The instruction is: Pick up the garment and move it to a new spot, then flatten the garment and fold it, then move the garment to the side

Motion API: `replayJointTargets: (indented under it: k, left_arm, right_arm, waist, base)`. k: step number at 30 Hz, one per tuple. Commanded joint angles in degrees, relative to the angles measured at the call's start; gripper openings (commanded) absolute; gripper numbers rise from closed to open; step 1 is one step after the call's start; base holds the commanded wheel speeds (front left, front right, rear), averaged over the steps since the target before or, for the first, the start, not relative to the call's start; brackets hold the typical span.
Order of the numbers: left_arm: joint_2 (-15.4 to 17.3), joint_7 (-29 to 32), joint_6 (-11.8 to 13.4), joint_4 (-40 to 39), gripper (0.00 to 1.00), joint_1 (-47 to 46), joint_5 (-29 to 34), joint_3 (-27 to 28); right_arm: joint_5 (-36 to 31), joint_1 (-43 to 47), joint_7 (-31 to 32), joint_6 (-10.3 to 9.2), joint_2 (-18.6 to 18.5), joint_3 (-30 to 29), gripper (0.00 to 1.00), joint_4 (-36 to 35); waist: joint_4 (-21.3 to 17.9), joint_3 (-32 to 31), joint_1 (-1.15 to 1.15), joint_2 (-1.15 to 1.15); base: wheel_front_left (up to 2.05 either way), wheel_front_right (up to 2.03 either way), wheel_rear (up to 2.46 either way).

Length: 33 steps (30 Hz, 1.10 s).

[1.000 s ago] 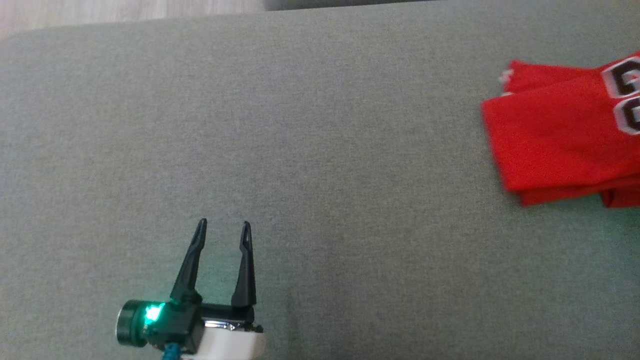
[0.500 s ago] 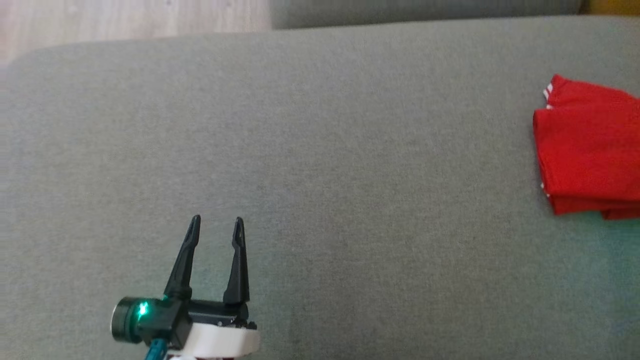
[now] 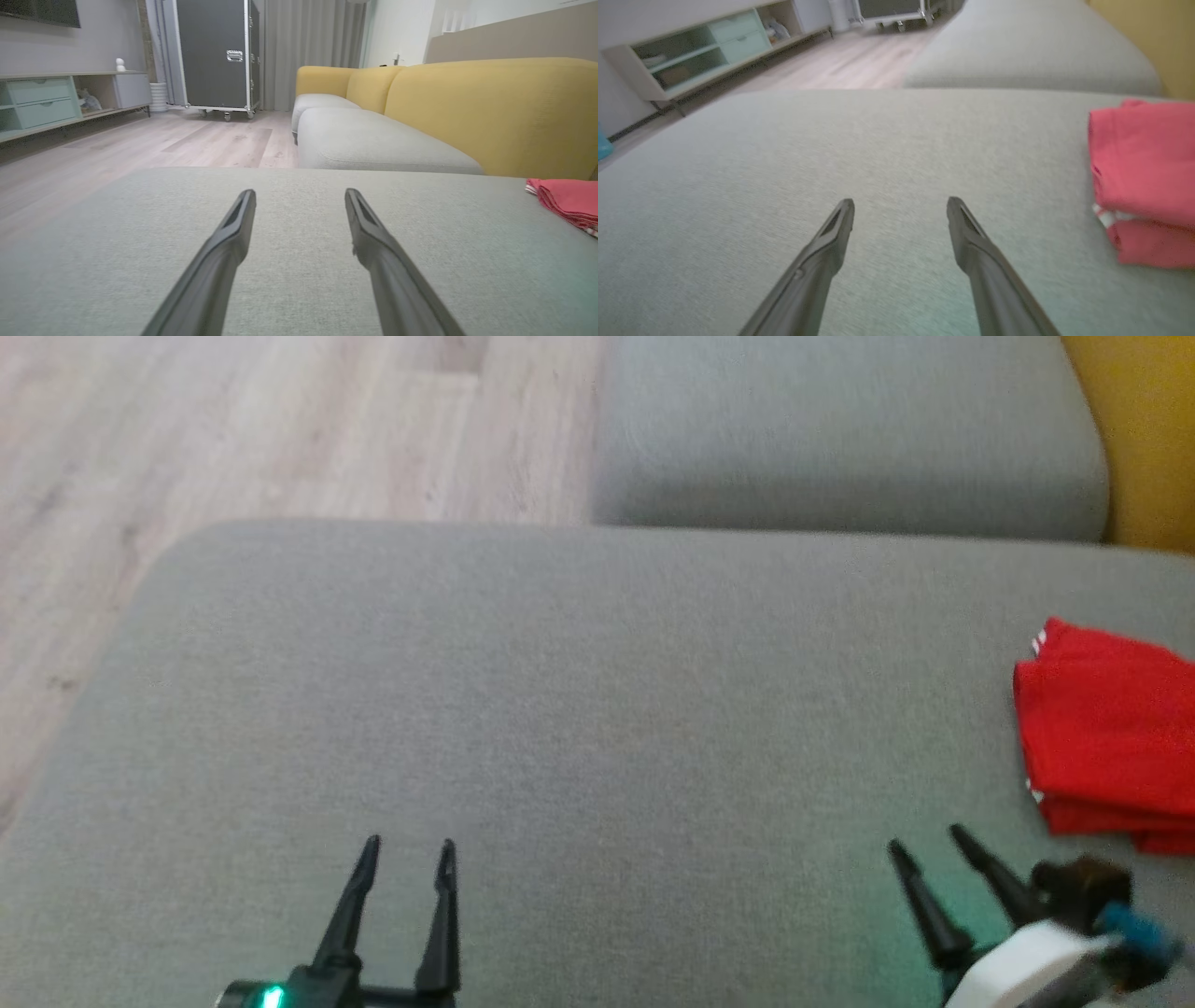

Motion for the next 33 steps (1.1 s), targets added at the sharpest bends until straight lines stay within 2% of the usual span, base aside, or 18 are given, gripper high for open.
replayJointTargets:
  k: [1,4,8,11,14,19,29,30,33]
  left_arm:
    - [0.29,-0.54,-0.19,-1.43,1.0,-1.4,0.49,2.43]
    - [0.45,-0.54,-0.53,-1.34,1.0,-0.58,0.34,3.73]
    - [0.56,-0.54,-0.81,-1.46,1.0,0.67,0.56,4.72]
    - [0.5,-0.54,-0.8,-1.97,1.0,2.13,0.88,5.65]
    - [0.38,-0.54,-0.56,-2.49,1.0,3.81,1.13,6.69]
    - [0.11,-0.54,-0.41,-3.19,1.0,5.76,1.58,7.3]
    - [-0.19,-0.54,-0.79,-3.08,1.0,6.03,2.17,8.26]
    - [0.4,0.01,-0.87,-1.3,0.0,8.21,1.56,6.14]
    - [0.36,0.27,-0.96,1.12,0.0,8.46,1.63,5.96]
  right_arm:
    - [-2.12,-0.29,-3.37,-0.04,0.29,0.47,1.0,-0.47]
    - [-6.59,1.92,-9.15,-0.04,4.45,0.14,1.0,1.96]
    - [-11.86,4.49,-10.82,-0.04,8.01,-1.56,1.0,1.88]
    - [-16.28,7.77,-10.96,-0.04,12.52,-7.04,1.0,-4.25]
    - [-19.18,11.43,-10.98,-0.04,15.42,-11.86,1.0,-10.83]
    - [-20.26,14.15,-10.99,-0.04,16.61,-13.51,1.0,-15.18]
    - [-20.77,14.46,-11.0,-0.04,16.7,-14.92,1.0,-16.36]
    - [-20.31,16.83,-10.22,0.0,17.49,-15.86,0.0,-14.34]
    - [-20.29,17.02,-10.12,0.0,17.59,-15.66,0.0,-11.92]
  waist:
    - [1.25,-2.38,0.02,0.0]
    - [0.84,-4.05,0.02,0.0]
    - [0.08,-5.44,0.02,0.0]
    - [-0.87,-6.37,0.02,0.0]
    - [-1.88,-6.93,0.02,0.0]
    - [-2.62,-7.09,0.02,0.0]
    - [-2.56,-7.04,0.02,0.0]
    - [-2.57,-7.04,0.02,0.0]
    - [-2.57,-7.04,0.02,0.0]
  base:
    - [0.0,0.0,0.0]
    - [0.0,0.0,0.0]
    - [0.0,0.0,0.0]
    - [0.0,0.0,0.0]
    - [0.0,0.0,0.0]
    - [0.0,0.0,0.0]
    - [0.0,0.0,0.0]
    - [0.0,0.0,0.0]
    - [0.0,0.0,0.0]
